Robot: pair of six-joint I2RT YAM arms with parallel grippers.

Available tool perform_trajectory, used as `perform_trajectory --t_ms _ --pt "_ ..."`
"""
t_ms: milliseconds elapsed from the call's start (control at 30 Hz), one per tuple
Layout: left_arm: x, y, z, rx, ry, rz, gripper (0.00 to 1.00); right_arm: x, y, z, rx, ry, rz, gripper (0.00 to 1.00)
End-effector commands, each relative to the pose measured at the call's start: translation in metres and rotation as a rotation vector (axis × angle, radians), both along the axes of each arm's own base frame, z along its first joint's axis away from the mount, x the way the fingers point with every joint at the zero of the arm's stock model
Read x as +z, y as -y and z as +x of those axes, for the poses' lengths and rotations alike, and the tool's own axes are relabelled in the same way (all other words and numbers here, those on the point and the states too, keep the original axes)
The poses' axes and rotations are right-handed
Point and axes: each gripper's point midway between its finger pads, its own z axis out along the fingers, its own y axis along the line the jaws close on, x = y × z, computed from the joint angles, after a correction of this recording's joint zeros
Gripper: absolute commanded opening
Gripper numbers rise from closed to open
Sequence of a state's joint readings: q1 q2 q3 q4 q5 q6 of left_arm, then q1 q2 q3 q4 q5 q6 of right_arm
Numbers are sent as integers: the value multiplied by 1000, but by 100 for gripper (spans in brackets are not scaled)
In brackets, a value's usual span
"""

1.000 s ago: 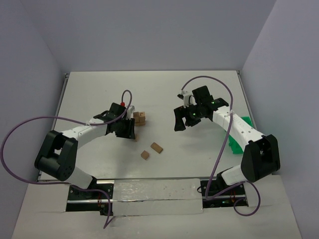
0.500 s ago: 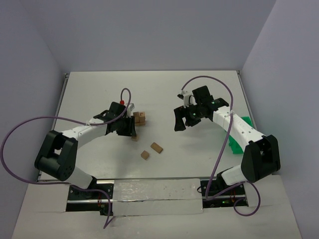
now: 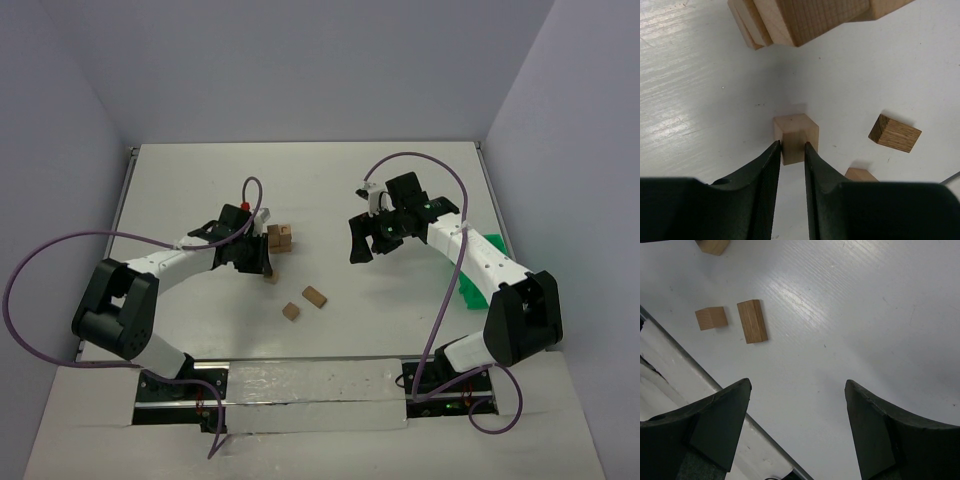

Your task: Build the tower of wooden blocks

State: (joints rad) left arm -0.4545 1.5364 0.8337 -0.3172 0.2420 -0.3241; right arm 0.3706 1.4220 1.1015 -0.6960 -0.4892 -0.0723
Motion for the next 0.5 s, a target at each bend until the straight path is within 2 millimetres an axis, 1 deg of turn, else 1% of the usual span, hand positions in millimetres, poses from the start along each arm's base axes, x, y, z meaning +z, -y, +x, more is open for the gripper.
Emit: perform_trajectory --t_ms 0,67,167,367,467 --pt "9 5 -1 -49 22 -22 30 22 -3 7 11 76 20 83" --pt "10 8 -6 -78 13 -30 30 23 -3 7 11 78 18 83" --pt "10 17 -18 -141 0 -30 29 24 -3 7 10 79 18 83" --pt "22 38 -35 -237 31 -37 29 26 -2 7 10 82 15 84" --pt "26 42 -40 -258 40 -37 29 27 -2 7 11 85 16 84"
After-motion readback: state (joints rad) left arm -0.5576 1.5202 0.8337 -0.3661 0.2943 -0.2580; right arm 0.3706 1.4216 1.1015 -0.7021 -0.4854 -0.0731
